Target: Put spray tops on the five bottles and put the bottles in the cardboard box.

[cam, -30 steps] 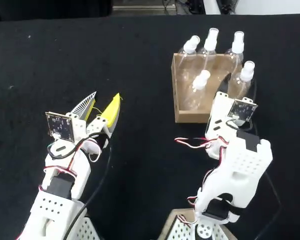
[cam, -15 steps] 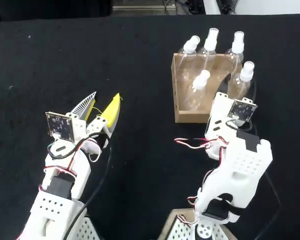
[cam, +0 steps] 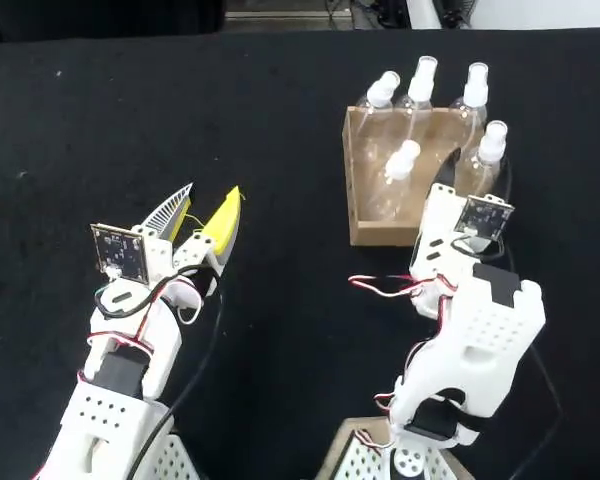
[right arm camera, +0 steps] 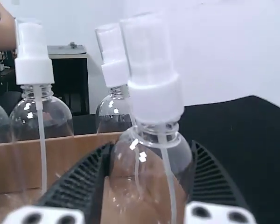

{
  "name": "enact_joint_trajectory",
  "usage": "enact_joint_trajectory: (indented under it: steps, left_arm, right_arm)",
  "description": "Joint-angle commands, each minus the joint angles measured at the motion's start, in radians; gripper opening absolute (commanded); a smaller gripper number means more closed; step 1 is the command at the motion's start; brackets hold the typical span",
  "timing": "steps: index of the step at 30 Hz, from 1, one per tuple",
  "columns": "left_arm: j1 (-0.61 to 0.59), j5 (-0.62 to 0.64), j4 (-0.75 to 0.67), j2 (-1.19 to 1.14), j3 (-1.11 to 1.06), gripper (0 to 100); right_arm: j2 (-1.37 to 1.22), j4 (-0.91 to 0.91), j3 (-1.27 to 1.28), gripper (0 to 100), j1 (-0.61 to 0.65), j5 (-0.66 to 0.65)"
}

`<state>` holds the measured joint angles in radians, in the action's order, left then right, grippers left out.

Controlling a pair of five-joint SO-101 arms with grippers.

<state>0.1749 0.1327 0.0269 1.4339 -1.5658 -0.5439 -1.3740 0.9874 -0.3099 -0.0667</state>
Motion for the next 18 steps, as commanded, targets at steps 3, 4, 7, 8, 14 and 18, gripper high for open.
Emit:
enact_joint_trajectory:
  steps: [3, 4, 7, 8, 14, 18]
  left_arm:
    - [0.001, -0.012, -0.026, 0.011, 0.012, 21]
    - [0.001, -0.012, -0.026, 0.011, 0.013, 21]
    - [0.001, -0.012, -0.026, 0.011, 0.013, 21]
    - [0.001, -0.012, -0.026, 0.011, 0.013, 21]
    - [0.001, -0.012, -0.026, 0.011, 0.013, 21]
    - [0.001, -0.012, -0.026, 0.011, 0.013, 21]
  right_arm:
    - [-0.018, 0.023, 0.016, 20.1, 0.044, -0.057]
    - [-0.018, 0.023, 0.016, 20.1, 0.044, -0.057]
    - [-0.018, 0.023, 0.015, 20.1, 0.044, -0.057]
    - [-0.018, 0.023, 0.015, 20.1, 0.043, -0.057]
    - [-0.013, 0.023, 0.018, 20.2, 0.025, -0.044]
    - [-0.013, 0.023, 0.018, 20.3, 0.025, -0.037]
